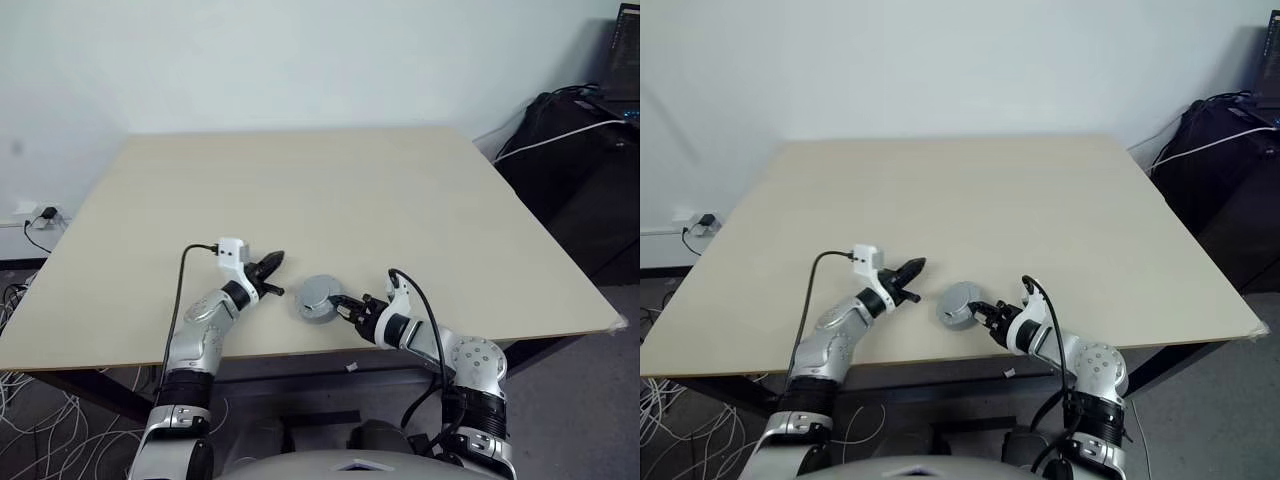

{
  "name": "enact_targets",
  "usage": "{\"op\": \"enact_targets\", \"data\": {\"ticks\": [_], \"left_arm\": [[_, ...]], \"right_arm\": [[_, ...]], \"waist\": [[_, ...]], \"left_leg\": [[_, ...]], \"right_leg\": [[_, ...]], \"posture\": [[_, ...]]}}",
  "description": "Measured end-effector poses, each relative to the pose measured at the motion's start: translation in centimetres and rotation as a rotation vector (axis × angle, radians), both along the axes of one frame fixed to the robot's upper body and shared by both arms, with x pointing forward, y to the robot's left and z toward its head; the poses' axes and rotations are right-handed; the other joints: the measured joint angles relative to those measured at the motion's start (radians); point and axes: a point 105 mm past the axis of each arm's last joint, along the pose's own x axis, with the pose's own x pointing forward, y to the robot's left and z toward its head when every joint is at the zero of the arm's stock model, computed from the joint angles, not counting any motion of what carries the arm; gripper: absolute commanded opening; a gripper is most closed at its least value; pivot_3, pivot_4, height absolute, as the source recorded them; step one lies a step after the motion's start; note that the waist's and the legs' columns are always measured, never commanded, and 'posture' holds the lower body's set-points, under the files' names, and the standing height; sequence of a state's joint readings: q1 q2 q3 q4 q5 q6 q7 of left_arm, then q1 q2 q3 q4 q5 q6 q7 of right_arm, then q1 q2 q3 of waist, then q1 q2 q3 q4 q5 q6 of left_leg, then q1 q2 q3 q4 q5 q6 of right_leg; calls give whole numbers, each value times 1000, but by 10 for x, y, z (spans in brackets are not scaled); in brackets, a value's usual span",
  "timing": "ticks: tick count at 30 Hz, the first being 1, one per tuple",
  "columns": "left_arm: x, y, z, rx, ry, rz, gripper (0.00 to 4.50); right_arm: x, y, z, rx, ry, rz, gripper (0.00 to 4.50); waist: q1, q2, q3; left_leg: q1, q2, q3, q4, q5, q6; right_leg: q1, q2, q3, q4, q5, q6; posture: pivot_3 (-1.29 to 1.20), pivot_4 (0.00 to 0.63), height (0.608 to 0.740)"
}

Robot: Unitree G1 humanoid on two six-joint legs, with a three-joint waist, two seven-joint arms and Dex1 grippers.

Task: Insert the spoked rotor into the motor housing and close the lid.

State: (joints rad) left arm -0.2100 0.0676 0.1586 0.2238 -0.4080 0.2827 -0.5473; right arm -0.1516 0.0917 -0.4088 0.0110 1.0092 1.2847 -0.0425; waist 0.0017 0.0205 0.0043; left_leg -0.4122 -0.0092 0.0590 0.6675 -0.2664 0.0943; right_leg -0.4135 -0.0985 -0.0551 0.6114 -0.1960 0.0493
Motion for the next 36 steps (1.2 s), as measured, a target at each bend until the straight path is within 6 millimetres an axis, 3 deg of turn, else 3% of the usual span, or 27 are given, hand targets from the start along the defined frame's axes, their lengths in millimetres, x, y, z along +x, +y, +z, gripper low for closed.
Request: {"op": "enact_targets", "data": {"ticks": [5, 10, 14, 23, 31, 34, 36], "left_arm": [[-14, 39, 15, -274, -10, 235, 0], [-50, 64, -9, -475, 105, 390, 0], [-72, 61, -23, -548, 184, 373, 0], [-75, 19, -18, -686, 268, 182, 0], [-78, -2, -33, -749, 414, 120, 0], [-81, -8, -36, -769, 452, 87, 554], [-83, -11, -35, -785, 465, 65, 1185]], "right_arm": [[2, 0, 2, 3, -4, -14, 1336], [8, -4, 4, 6, -18, -55, 1336], [12, -6, 7, 17, -32, -88, 1336], [17, 6, 20, 65, -71, -66, 1336], [22, 18, 34, 96, -110, -45, 1336], [25, 23, 40, 108, -128, -37, 1336], [28, 28, 48, 119, -149, -30, 1336]], "waist": [[-1, 0, 0], [0, -3, 3], [-1, -5, 5], [-14, -4, 6], [-15, -5, 7], [-14, -5, 7], [-15, -5, 7]], "left_leg": [[0, 0, 0, 0, 0, 0], [0, 0, 0, 0, 0, 0], [-1, 0, 0, 1, -1, -1], [-1, 0, 1, 1, 0, 1], [0, 0, 1, 1, 0, 1], [-1, 0, 1, 1, 0, 1], [0, 0, 1, 1, 0, 1]], "right_leg": [[0, 0, 1, -1, 0, 0], [0, 3, -1, -1, 0, 0], [0, 3, -4, -1, 0, 0], [0, 6, -3, -1, 0, 0], [0, 6, -2, -1, 0, 0], [0, 6, -2, -1, 0, 0], [0, 6, -2, -1, 0, 0]], "posture": [[0, 0, 740], [0, 0, 740], [0, 0, 740], [0, 0, 740], [0, 0, 740], [0, 0, 740], [0, 0, 740]]}}
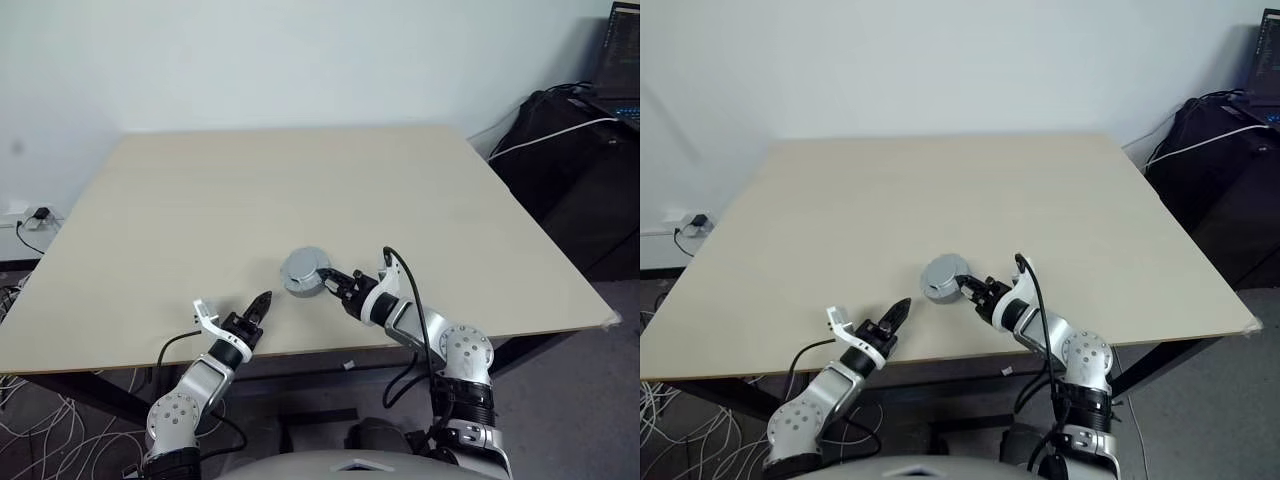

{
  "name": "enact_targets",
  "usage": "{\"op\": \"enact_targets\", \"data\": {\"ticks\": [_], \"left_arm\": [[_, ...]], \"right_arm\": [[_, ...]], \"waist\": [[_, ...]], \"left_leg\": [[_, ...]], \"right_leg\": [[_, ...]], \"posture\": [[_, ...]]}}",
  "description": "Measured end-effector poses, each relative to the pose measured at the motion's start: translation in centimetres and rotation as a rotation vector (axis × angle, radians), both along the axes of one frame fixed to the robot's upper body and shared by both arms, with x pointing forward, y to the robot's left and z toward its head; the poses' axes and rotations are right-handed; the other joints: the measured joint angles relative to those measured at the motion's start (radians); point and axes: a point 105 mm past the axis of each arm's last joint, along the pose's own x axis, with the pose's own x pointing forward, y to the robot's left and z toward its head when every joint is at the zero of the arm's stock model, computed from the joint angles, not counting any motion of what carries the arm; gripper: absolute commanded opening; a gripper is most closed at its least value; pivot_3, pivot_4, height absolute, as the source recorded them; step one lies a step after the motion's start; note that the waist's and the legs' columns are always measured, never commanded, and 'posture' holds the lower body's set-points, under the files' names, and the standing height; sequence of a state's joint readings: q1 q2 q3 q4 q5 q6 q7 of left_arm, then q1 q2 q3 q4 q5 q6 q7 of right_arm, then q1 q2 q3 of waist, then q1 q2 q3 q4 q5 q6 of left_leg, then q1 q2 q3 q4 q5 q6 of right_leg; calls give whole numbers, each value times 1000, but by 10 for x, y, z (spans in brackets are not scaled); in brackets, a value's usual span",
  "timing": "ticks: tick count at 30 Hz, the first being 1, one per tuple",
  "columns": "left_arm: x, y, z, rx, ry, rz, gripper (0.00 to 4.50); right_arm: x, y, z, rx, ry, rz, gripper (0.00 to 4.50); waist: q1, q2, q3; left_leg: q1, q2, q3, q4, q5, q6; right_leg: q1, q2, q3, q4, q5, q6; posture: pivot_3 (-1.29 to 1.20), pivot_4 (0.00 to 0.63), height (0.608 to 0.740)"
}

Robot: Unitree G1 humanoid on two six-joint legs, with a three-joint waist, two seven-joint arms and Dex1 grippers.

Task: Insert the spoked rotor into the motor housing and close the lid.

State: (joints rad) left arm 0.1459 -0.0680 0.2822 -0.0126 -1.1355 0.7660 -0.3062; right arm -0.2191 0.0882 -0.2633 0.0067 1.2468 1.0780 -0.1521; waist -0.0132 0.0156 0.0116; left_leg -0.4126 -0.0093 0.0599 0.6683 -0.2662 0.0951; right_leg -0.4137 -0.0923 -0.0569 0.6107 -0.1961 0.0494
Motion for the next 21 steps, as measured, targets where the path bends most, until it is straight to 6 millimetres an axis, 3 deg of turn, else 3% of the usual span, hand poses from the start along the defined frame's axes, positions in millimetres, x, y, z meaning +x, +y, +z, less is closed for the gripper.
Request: {"op": "enact_targets", "data": {"ticks": [10, 21], "left_arm": [[-16, -3, -6, -62, 31, -35, 4483], [-21, -4, 8, -179, -49, -45, 4483]], "right_arm": [[3, 6, 9, 25, -22, 6, 1336], [-4, 14, 4, 16, -1, 47, 1336]], "waist": [[0, 0, 0], [0, 1, 1]], "left_leg": [[0, 0, 0, 0, -1, -2], [-1, 0, 0, -1, -3, -5]], "right_leg": [[-1, -1, 0, 0, 0, 0], [-1, -1, 0, 0, 0, 0]], "posture": [[0, 0, 740], [0, 0, 740]]}}
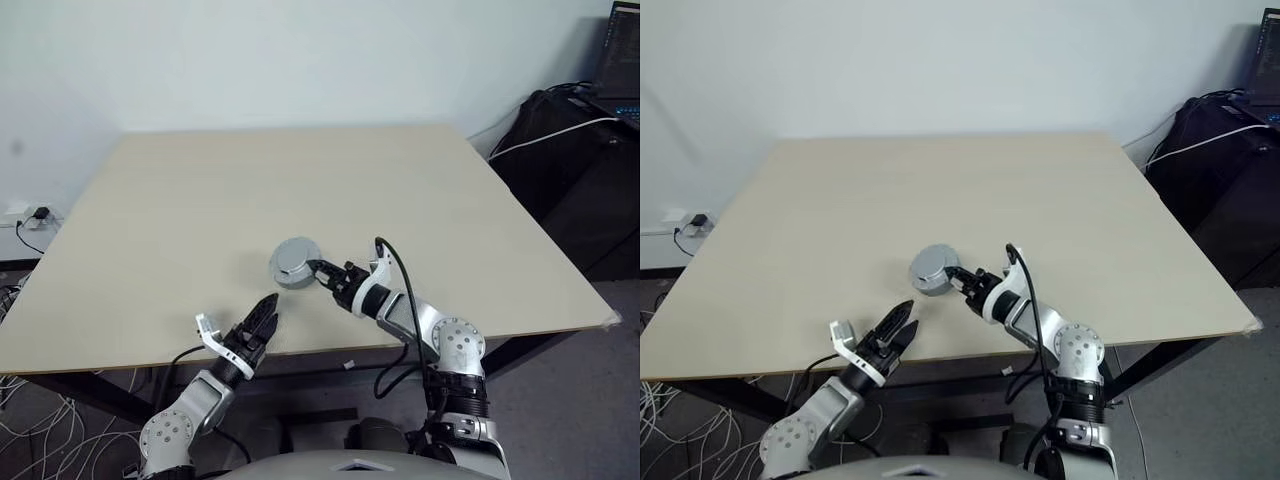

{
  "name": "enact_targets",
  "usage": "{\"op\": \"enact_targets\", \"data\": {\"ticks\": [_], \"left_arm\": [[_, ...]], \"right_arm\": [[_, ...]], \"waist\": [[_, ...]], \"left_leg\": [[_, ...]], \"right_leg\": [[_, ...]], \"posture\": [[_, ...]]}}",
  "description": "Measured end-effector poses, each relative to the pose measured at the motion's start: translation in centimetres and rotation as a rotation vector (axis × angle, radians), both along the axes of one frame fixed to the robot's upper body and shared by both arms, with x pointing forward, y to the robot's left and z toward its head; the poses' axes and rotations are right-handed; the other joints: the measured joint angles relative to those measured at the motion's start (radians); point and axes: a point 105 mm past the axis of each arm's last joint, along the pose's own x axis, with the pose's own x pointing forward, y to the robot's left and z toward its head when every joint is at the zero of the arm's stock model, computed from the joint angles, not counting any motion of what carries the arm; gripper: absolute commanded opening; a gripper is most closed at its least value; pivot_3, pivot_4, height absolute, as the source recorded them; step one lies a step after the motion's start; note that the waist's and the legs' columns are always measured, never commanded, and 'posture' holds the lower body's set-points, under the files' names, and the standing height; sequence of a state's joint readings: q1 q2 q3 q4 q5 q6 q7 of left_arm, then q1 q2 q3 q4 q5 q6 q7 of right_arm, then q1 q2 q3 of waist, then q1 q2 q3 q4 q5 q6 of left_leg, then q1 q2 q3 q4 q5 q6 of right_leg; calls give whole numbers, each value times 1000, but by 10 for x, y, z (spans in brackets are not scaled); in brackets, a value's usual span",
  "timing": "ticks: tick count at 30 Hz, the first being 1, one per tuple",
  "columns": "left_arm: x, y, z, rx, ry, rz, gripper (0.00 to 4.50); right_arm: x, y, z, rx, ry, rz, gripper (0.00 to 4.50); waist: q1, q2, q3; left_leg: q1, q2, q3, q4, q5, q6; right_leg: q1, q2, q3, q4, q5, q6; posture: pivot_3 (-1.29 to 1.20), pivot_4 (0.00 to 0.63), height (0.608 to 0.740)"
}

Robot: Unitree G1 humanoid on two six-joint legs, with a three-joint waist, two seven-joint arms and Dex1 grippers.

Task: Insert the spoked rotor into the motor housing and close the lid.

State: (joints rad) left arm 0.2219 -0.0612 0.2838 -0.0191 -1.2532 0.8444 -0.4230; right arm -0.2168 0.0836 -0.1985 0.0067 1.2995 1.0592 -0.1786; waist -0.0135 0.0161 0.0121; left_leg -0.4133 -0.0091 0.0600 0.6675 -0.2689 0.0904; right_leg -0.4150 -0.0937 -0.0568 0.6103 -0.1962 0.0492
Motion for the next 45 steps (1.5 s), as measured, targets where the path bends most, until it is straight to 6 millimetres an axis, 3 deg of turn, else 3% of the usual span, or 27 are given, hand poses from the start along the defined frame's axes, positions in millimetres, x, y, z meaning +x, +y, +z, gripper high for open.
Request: {"op": "enact_targets", "data": {"ticks": [10, 20, 27, 43, 45], "left_arm": [[1, 6, 15, -112, -78, 37, 4483], [2, 14, -1, -103, -1, 96, 4483], [7, 16, 1, -98, -18, 119, 4483], [21, 6, -2, -130, -21, 104, 4483], [21, 6, -2, -132, -25, 104, 4112]], "right_arm": [[-6, 8, -2, -9, 12, 45, 1336], [-7, 9, -1, -4, 18, 50, 1336], [-24, 19, -10, -14, 54, 107, 1336], [-30, 29, -8, 6, 54, 153, 1336], [-31, 30, -8, 6, 55, 155, 1336]], "waist": [[0, 0, 1], [1, -1, 1], [0, -1, 2], [1, -2, 3], [1, -2, 3]], "left_leg": [[0, 0, 0, 0, 0, 0], [0, 0, 0, 0, 0, 0], [0, 0, 0, 0, 0, 0], [0, 0, 0, 0, 2, 4], [0, 0, 0, 0, 2, 3]], "right_leg": [[0, 0, 0, 0, 0, 0], [0, 0, 0, 0, 0, 0], [0, 0, 0, -1, 0, 0], [0, 0, 0, -1, 0, 0], [0, 0, 0, -1, 0, 0]], "posture": [[0, 0, 740], [0, 0, 740], [0, 0, 740], [0, 0, 740], [0, 0, 740]]}}
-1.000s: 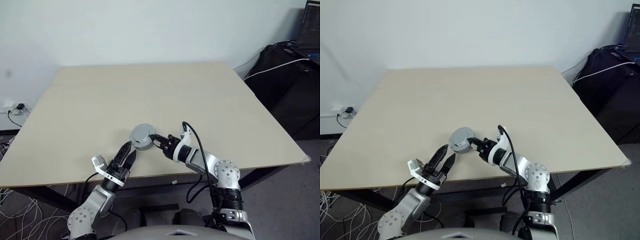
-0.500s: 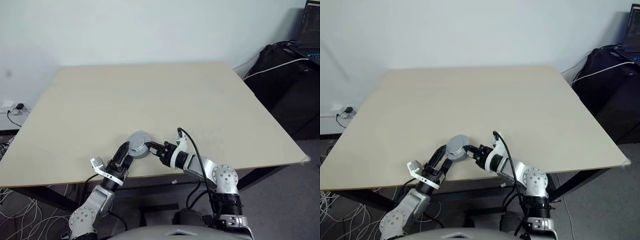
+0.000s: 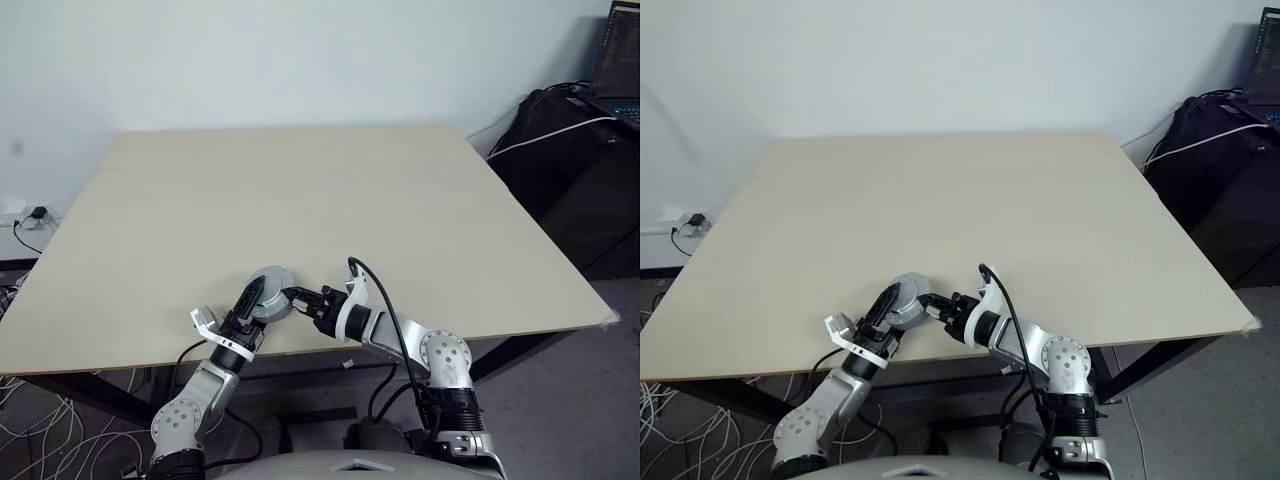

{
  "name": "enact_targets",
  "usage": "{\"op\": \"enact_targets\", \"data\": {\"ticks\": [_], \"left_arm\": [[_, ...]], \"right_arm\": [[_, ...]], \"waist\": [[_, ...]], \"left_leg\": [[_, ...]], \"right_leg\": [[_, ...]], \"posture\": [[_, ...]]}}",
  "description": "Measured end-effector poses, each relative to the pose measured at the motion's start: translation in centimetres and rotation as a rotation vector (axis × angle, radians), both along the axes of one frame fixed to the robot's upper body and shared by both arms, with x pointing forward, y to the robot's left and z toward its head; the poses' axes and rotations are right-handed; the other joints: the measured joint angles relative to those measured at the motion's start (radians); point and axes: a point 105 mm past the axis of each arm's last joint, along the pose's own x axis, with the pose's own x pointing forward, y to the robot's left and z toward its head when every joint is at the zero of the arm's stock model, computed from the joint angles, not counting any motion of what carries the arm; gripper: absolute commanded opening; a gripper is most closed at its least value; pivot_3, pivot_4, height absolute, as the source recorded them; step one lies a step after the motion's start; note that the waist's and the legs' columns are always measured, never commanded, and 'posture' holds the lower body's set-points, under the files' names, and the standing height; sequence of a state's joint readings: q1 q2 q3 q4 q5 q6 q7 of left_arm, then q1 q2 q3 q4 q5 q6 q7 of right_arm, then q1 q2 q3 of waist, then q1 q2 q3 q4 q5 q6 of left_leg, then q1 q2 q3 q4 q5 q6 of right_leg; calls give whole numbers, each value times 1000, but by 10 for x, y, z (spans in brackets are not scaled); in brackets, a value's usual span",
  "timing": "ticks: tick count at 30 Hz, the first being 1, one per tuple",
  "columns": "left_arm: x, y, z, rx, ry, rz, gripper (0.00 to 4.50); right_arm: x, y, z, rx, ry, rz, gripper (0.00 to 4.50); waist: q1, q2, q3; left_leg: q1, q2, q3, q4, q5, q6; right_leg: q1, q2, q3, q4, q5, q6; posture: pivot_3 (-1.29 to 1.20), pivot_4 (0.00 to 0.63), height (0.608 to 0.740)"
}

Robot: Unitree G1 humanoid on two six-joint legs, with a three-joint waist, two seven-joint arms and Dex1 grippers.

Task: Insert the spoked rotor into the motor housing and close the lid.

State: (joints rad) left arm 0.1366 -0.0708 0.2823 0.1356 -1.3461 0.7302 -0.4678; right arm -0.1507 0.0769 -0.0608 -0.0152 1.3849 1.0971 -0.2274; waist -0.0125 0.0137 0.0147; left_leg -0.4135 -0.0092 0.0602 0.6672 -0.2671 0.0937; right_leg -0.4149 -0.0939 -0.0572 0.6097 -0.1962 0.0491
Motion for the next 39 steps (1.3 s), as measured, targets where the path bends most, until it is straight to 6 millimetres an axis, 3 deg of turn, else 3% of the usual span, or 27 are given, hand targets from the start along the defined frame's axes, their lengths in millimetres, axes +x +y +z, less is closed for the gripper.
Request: {"op": "enact_targets", "data": {"ticks": [6, 19, 29, 39], "left_arm": [[0, 1, 1, -12, -10, 6, 2345], [-2, 6, 2, -40, -12, 29, 2298], [-4, 12, 0, -13, -1, 59, 2143], [-3, 16, -1, -1, -2, 83, 2142]], "right_arm": [[-1, 1, 2, 17, -3, 3, 1336], [0, 4, 3, 11, -31, 1, 1336], [8, -3, 4, -3, -81, -61, 4479], [9, -10, 0, -17, -67, -93, 4500]], "waist": [[0, -1, 0], [0, -2, 1], [0, -2, 2], [0, -3, 2]], "left_leg": [[0, 0, 0, 0, 0, 0], [0, 0, 0, 0, 0, 0], [0, 0, 0, 0, -2, -3], [0, 0, 0, 0, -2, -3]], "right_leg": [[0, 0, 0, 0, 0, 0], [0, -2, 0, 0, 0, 0], [0, -1, 0, 0, 0, 0], [0, -1, 0, 0, 0, 0]], "posture": [[0, 0, 740], [0, 0, 740], [0, 0, 740], [0, 0, 740]]}}
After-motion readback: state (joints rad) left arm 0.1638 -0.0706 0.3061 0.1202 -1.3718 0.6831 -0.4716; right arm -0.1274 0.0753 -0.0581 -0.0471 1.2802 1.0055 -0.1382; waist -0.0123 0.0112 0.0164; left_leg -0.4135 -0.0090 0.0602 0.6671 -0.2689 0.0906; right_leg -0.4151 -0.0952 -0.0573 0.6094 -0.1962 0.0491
